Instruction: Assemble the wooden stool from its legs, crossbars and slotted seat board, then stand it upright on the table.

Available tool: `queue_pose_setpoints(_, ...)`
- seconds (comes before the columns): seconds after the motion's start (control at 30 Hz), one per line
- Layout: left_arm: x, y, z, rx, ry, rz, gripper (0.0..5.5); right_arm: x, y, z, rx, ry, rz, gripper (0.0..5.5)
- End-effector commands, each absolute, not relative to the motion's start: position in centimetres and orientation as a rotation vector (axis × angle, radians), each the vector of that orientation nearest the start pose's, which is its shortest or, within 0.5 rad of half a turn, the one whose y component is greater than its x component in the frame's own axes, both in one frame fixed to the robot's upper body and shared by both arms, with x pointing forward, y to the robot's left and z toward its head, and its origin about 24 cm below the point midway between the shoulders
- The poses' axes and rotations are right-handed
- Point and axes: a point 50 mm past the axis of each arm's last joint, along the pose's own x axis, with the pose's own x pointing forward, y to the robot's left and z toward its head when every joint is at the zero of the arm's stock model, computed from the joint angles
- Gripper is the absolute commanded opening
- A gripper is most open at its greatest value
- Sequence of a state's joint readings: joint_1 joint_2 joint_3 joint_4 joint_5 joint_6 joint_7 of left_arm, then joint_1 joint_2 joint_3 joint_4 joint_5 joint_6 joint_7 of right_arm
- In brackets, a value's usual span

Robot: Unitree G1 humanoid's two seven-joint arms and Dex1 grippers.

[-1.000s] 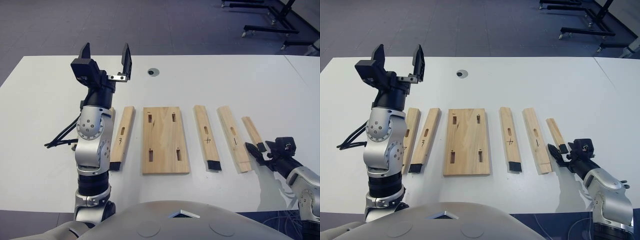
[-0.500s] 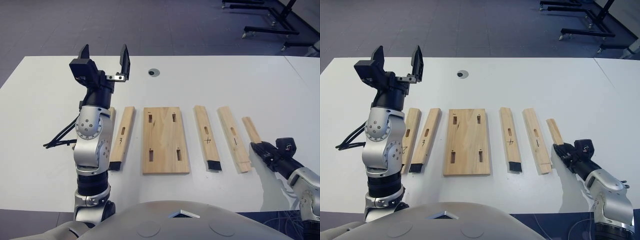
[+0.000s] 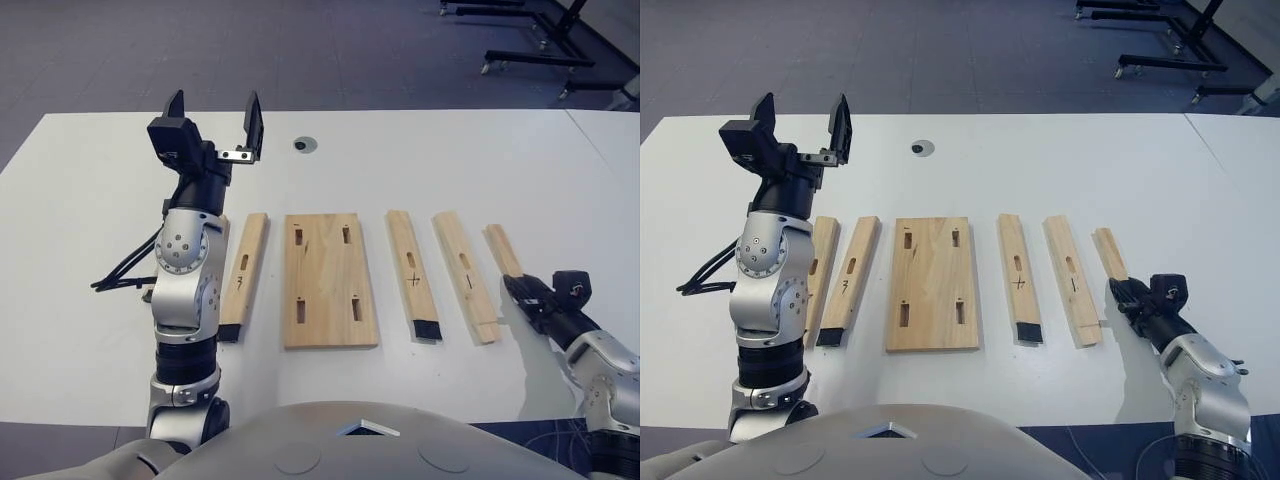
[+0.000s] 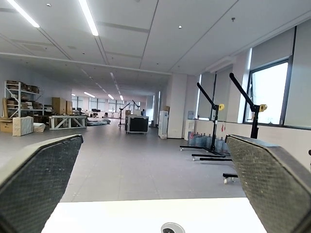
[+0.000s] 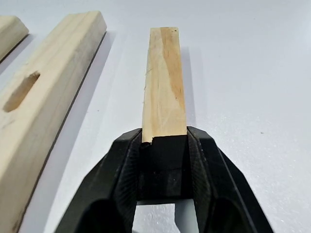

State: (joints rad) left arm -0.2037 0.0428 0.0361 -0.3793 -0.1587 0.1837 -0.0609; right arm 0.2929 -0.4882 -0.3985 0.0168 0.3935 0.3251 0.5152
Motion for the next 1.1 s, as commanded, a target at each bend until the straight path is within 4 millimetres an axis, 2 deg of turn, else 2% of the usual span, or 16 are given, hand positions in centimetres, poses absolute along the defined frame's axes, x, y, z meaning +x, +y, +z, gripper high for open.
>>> queue_pose_setpoints(0.03, 27.7, 14.4, 16.1, -0.135, -0.338, -0.205, 5.40, 21.7, -27.7, 6.9, -0.051, 0.212, 0.200, 1.31)
queue_pose_setpoints(0.07, 28.0, 14.4, 15.7, -0.190, -0.287, -0.245, 5.40, 24.0, -26.1, 9.6, -0.110, 0.091, 0.271, 1.31)
queue_pose_setpoints(0.13, 28.4, 14.1, 15.5, -0.307, -0.228, -0.337, 5.40, 27.2, -23.7, 14.1, -0.171, -0.096, 0.356, 1.31)
queue_pose_setpoints(0.2, 28.7, 13.9, 16.2, -0.418, -0.211, -0.422, 5.40, 28.8, -21.7, 17.0, -0.213, -0.219, 0.424, 1.31)
queue_pose_setpoints(0.27, 28.9, 13.5, 17.1, -0.503, -0.199, -0.510, 5.40, 29.4, -19.8, 18.8, -0.238, -0.303, 0.495, 1.31)
queue_pose_setpoints(0.33, 28.6, 12.7, 18.5, -0.610, -0.221, -0.642, 5.40, 29.1, -17.6, 18.8, -0.287, -0.337, 0.588, 1.31)
queue_pose_setpoints(0.4, 28.2, 11.8, 19.9, -0.705, -0.242, -0.767, 5.40, 28.4, -15.9, 17.8, -0.326, -0.336, 0.662, 1.31)
queue_pose_setpoints(0.53, 28.4, 10.5, 20.1, -0.787, -0.178, -0.828, 5.40, 27.5, -14.0, 16.8, -0.369, -0.343, 0.729, 1.31)
queue_pose_setpoints(0.67, 28.9, 9.7, 19.2, -0.875, -0.101, -0.805, 5.40, 27.3, -13.5, 16.4, -0.364, -0.345, 0.733, 1.31)
queue_pose_setpoints(0.83, 28.9, 9.9, 19.1, -0.914, -0.087, -0.805, 5.40, 27.1, -13.3, 16.2, -0.346, -0.343, 0.728, 1.31)
queue_pose_setpoints(0.97, 28.8, 9.7, 19.3, -1.057, -0.087, -0.865, 5.40, 27.1, -13.4, 15.2, -0.351, -0.303, 0.727, 1.31)
queue_pose_setpoints(1.1, 28.6, 8.9, 18.9, -1.076, -0.046, -0.901, 5.40, 26.7, -12.8, 15.1, -0.353, -0.297, 0.763, 1.31)
